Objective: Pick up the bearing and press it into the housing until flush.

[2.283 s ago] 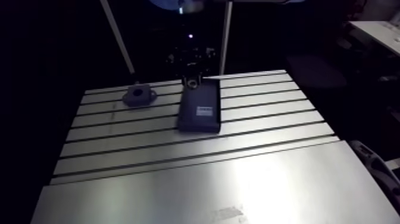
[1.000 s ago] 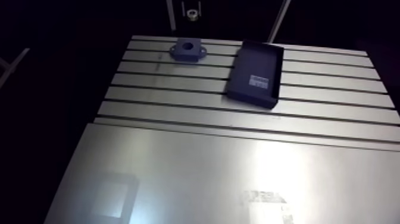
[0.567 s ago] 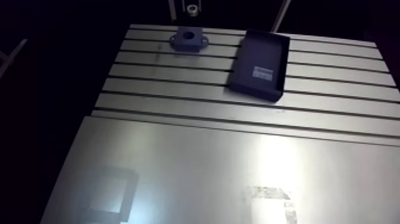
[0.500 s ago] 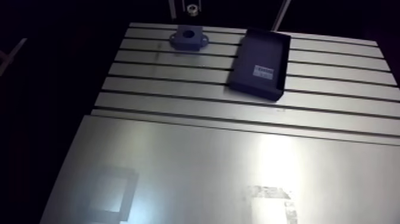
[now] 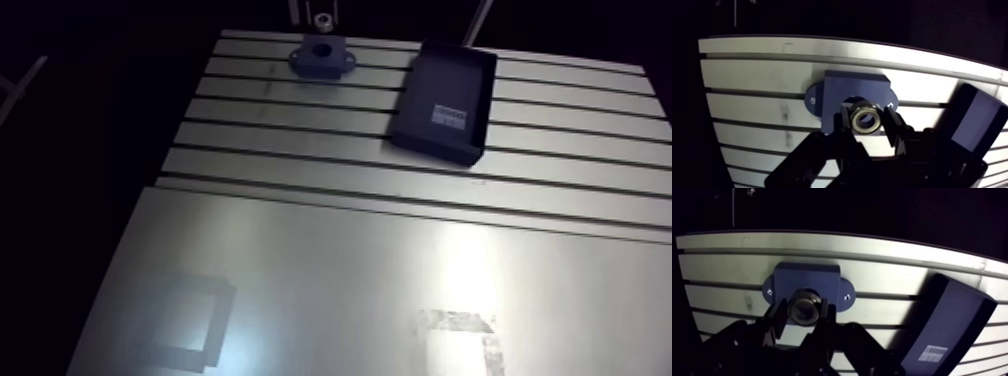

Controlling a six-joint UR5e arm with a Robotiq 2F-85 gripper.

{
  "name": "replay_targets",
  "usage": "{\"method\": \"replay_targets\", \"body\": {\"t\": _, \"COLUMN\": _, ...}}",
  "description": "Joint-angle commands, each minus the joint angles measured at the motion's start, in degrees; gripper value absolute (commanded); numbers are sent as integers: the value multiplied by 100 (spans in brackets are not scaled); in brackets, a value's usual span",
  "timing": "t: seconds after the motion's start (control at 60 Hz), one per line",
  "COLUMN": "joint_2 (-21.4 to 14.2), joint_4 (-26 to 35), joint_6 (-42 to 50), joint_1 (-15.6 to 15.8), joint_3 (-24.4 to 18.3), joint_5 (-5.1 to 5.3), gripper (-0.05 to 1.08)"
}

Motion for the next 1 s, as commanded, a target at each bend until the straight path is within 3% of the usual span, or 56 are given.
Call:
{"method": "replay_targets", "body": {"t": 0.017, "joint_2": 18, "joint_4": -10, "joint_6": -34, "joint_1": 34, "joint_3": 52, "joint_5": -7, "gripper": 76}}
{"method": "replay_targets", "body": {"t": 1.0, "joint_2": 160, "joint_4": -335, "joint_6": -115, "joint_1": 26, "joint_3": 184, "joint_5": 10, "gripper": 76}}
